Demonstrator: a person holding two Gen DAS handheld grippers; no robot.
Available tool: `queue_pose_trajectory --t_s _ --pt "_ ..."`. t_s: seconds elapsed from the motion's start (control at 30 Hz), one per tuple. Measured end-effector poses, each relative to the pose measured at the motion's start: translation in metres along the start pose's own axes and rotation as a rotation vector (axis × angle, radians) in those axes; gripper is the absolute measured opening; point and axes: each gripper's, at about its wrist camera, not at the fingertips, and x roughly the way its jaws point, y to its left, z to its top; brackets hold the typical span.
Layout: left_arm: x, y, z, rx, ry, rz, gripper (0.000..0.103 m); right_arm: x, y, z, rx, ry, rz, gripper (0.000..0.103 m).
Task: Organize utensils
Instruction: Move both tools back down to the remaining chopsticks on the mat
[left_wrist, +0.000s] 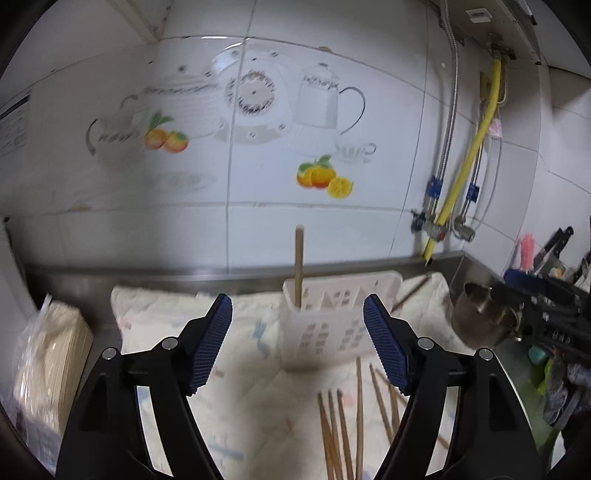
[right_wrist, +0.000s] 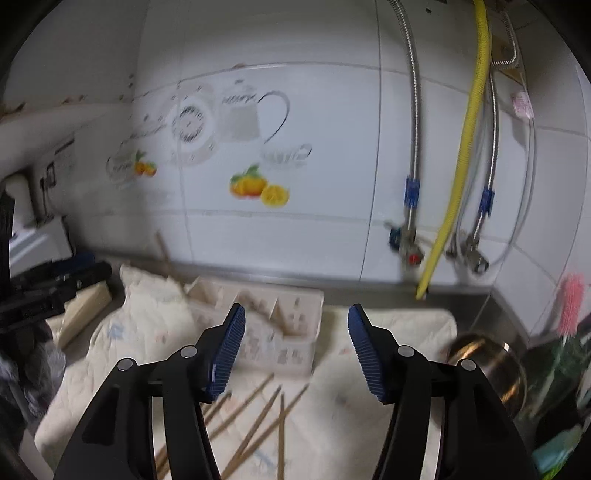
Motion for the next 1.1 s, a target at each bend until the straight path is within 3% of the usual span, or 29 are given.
queue_pose_trajectory --t_s 0.27,0.4,0.53,0.63,0.9,1.1 --pt "-0.028 0.014 -0.054 -0.078 0.028 0.035 0.076 -0.003 0.025 -0.084 0.074 0.119 0.035 0.056" --pt "-0.042 0.023 -0.076 -0.101 0.035 0.060 0.076 0.002 0.041 -0.121 0.118 0.170 0.040 0.041" --pt "-0.051 0.033 -0.095 -0.126 0.048 0.075 0.076 0.018 0.048 -0.154 0.232 0.242 0.064 0.035" --pt "-0.054 0.038 -0.107 -0.135 0.063 0.075 0.076 0.032 0.049 -0.169 0.318 0.290 0.079 0.029" --pt "-0.055 0.044 -0.124 -0.116 0.083 0.070 0.076 0.054 0.060 -0.184 0.370 0.332 0.024 0.017" --pt "-0.049 0.045 -0.134 -0.115 0.113 0.055 0.076 0.063 0.059 -0.187 0.389 0.347 -0.002 0.015"
